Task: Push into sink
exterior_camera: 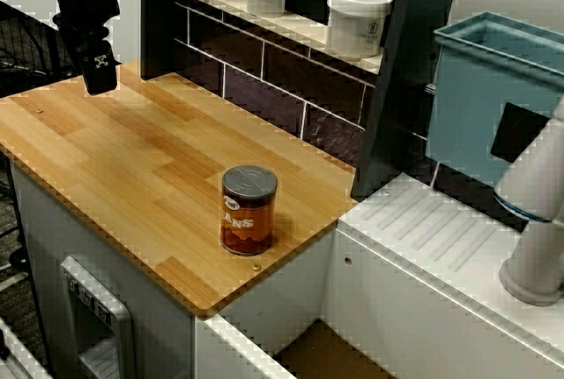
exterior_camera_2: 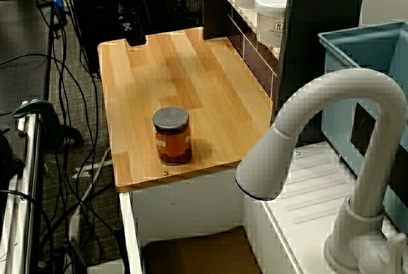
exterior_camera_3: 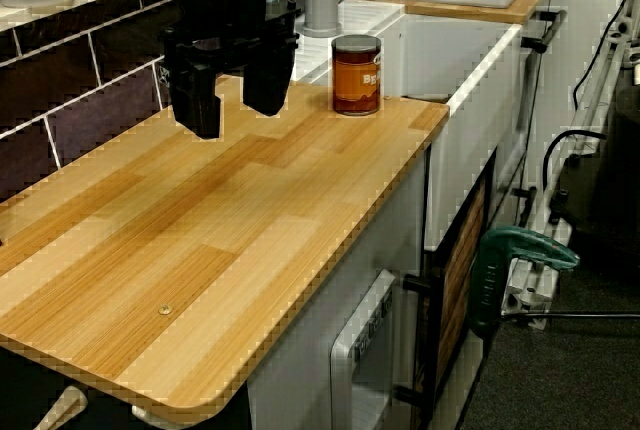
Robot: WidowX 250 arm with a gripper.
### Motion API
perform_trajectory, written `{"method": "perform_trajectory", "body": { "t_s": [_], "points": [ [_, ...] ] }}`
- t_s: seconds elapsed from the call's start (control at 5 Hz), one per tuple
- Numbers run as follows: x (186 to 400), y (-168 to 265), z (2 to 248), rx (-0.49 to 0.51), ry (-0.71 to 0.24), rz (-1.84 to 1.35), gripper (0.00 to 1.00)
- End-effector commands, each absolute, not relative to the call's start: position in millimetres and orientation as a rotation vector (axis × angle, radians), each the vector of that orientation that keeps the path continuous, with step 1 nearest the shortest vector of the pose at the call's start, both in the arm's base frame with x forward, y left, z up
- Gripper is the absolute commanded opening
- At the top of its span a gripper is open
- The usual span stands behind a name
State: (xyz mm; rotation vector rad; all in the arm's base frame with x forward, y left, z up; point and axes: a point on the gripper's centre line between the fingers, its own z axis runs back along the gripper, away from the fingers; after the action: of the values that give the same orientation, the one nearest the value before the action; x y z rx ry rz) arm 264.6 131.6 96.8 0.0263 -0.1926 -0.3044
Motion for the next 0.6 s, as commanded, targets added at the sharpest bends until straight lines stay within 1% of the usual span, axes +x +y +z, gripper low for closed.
{"method": "perform_trajectory", "body": {
  "t_s": [0.0,0.2,0.4],
  "points": [
    [264.6,131.6,96.8,0.026,-0.193,-0.304,1.00],
    [254.9,121.5,79.0,0.034,-0.169,-0.381,1.00],
    [256.1,107.6,73.5,0.040,-0.137,-0.405,1.00]
  ]
}}
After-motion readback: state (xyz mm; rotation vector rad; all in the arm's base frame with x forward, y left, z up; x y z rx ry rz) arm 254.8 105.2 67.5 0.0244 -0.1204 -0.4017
